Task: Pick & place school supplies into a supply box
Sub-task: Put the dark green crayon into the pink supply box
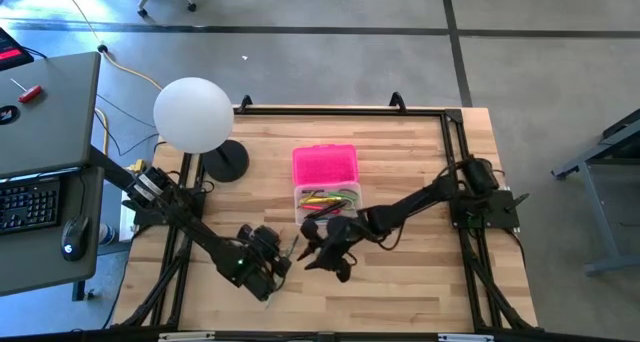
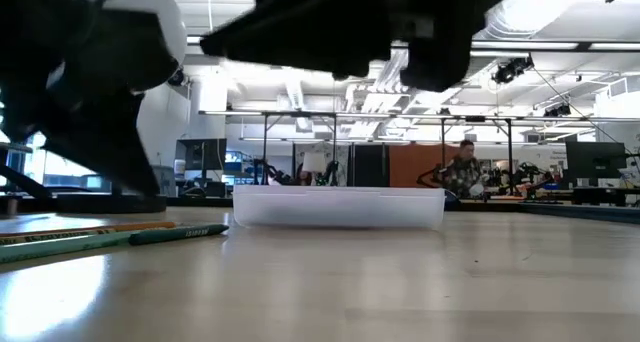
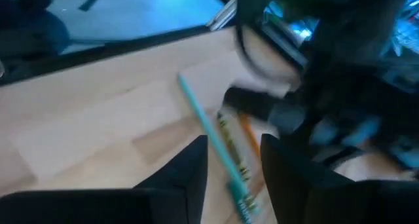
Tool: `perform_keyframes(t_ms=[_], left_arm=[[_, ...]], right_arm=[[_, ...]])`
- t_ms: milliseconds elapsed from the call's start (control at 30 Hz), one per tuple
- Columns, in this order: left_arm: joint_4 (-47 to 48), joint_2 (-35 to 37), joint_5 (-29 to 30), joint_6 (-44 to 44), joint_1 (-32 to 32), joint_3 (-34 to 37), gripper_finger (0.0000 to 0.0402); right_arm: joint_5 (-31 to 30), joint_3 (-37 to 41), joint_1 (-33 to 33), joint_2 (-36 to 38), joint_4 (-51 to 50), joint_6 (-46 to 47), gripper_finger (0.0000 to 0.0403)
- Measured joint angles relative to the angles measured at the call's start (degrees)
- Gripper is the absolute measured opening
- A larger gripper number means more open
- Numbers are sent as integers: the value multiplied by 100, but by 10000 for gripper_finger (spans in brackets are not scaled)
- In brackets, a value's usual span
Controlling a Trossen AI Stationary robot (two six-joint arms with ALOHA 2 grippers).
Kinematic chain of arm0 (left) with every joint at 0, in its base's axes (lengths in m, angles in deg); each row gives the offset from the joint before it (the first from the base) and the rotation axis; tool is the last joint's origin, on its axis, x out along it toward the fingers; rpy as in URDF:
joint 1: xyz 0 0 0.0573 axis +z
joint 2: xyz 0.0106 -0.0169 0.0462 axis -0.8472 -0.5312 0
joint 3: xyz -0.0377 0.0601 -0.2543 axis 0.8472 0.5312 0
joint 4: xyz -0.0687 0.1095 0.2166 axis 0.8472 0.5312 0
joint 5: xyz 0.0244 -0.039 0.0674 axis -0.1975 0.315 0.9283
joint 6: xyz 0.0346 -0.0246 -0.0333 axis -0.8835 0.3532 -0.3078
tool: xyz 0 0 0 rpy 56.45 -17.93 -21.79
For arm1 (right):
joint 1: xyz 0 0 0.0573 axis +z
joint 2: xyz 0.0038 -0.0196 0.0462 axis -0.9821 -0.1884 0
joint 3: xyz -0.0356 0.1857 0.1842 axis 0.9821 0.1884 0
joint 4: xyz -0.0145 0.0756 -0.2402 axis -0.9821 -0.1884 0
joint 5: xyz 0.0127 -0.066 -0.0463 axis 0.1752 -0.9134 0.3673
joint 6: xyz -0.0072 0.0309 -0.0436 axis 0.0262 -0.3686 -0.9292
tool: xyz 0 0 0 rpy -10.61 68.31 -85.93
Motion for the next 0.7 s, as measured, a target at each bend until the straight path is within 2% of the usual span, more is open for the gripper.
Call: perform_keyframes(t_ms=[200,333,500,700], left_arm=[[1714,-1,140,11,0,-1046,62],[3057,0,142,292,0,-1883,62],[4753,1,145,762,0,-3046,62],[4968,118,896,-114,-39,-3994,62]], right_arm=[[601,11,-193,-542,416,68,123],[590,11,-198,-883,836,95,123],[375,-190,-264,-1011,748,101,123],[306,-896,-451,-1281,-161,183,123]])
